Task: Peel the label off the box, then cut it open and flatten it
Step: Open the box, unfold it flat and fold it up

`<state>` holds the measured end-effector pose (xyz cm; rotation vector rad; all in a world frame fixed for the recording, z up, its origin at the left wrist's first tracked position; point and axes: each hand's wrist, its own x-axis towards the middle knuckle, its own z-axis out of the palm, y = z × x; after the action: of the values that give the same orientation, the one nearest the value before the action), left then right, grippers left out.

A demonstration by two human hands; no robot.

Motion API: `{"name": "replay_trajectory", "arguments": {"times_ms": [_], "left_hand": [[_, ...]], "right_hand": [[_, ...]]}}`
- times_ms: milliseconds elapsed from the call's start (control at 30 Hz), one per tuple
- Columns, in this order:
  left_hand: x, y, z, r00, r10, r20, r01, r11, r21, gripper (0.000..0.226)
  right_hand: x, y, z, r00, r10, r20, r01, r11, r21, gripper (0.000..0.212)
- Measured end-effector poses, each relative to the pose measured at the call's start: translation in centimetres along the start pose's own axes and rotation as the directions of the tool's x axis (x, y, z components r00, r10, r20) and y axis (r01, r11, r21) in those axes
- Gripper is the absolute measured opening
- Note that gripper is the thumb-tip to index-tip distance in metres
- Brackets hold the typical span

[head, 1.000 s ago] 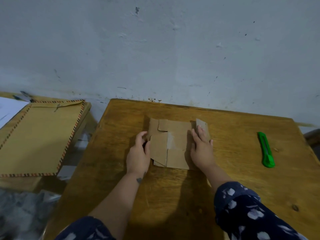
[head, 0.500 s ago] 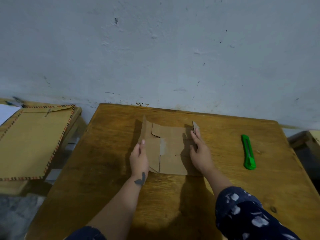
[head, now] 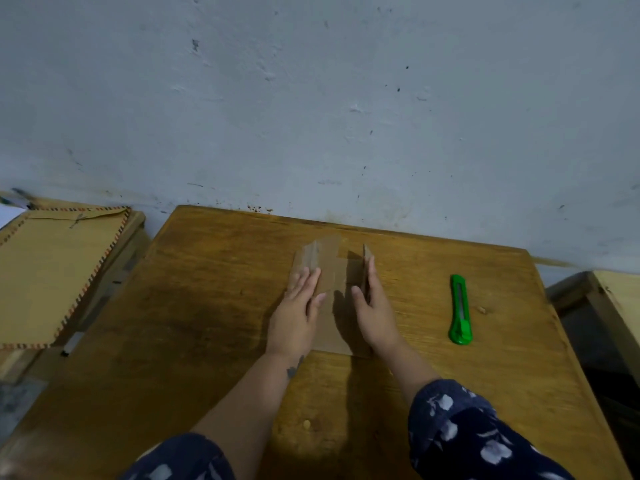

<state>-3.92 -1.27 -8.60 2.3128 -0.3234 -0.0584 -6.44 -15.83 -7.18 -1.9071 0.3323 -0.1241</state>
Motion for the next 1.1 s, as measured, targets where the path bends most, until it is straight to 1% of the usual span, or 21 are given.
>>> {"name": "replay_trajectory", "arguments": {"times_ms": [67,133,233,300,367,467,567,633,700,800,933,1033,1100], "left_hand": [[-0.2,0.2,1.1,0.998,0.035,0.061,-0.044,0.987,0.152,0.049],[-0.3,0.4,2.0,0.995,0.040,0.086,-0.063,0.956,0.286,0.050],[-0.6,0.3,2.5,0.990,0.037,0.136,-0.096,0.882,0.462,0.053],[-0.8,0.3,2.5,0.984,0.042,0.173,-0.131,0.829,0.544,0.054],[-0.8,0.3,2.6,0.982,0.045,0.185,-0.147,0.797,0.586,0.054],[-0.9,0.3,2.8,0.978,0.038,0.206,-0.162,0.761,0.628,0.056],[-0.9,0.0,2.9,0.976,0.039,0.212,-0.165,0.768,0.619,0.067],[-0.8,-0.1,3.0,0.978,0.046,0.205,-0.161,0.789,0.593,0.069],[-0.8,-0.1,3.1,0.978,0.051,0.202,-0.163,0.790,0.591,0.070],[-0.8,-0.2,3.1,0.982,0.074,0.172,-0.159,0.813,0.560,0.067],[-0.7,-0.7,3.5,0.988,0.077,0.134,-0.140,0.815,0.563,0.058],[-0.7,-1.0,3.8,0.987,0.100,0.127,-0.154,0.819,0.552,0.056],[-0.7,-1.2,3.9,0.987,0.104,0.121,-0.153,0.824,0.545,0.056]], "right_hand": [[0.0,0.3,-0.2,0.999,0.045,0.006,-0.045,0.999,0.015,0.064],[0.1,0.6,-0.3,0.999,0.039,0.006,-0.039,0.999,-0.019,0.060],[0.3,0.7,-0.5,0.999,0.030,0.024,-0.028,0.998,-0.054,0.058],[0.3,0.7,-0.3,0.999,0.019,0.045,-0.014,0.993,-0.117,0.058],[0.2,0.5,0.1,0.996,0.013,0.087,0.005,0.979,-0.205,0.059],[0.3,1.0,0.9,0.990,0.000,0.143,0.053,0.928,-0.368,0.056],[0.5,2.1,1.0,0.979,-0.083,0.189,0.183,0.772,-0.609,0.055],[0.5,2.6,1.1,0.969,-0.122,0.217,0.241,0.680,-0.692,0.059],[0.5,2.9,1.5,0.967,-0.130,0.219,0.251,0.641,-0.726,0.064],[0.8,3.0,1.9,0.966,-0.139,0.218,0.258,0.597,-0.759,0.065],[1.0,3.0,1.9,0.965,-0.132,0.226,0.260,0.577,-0.775,0.064],[1.0,2.9,2.0,0.965,-0.119,0.234,0.261,0.551,-0.793,0.066],[1.0,2.9,1.9,0.967,-0.114,0.227,0.251,0.569,-0.783,0.063]]}}
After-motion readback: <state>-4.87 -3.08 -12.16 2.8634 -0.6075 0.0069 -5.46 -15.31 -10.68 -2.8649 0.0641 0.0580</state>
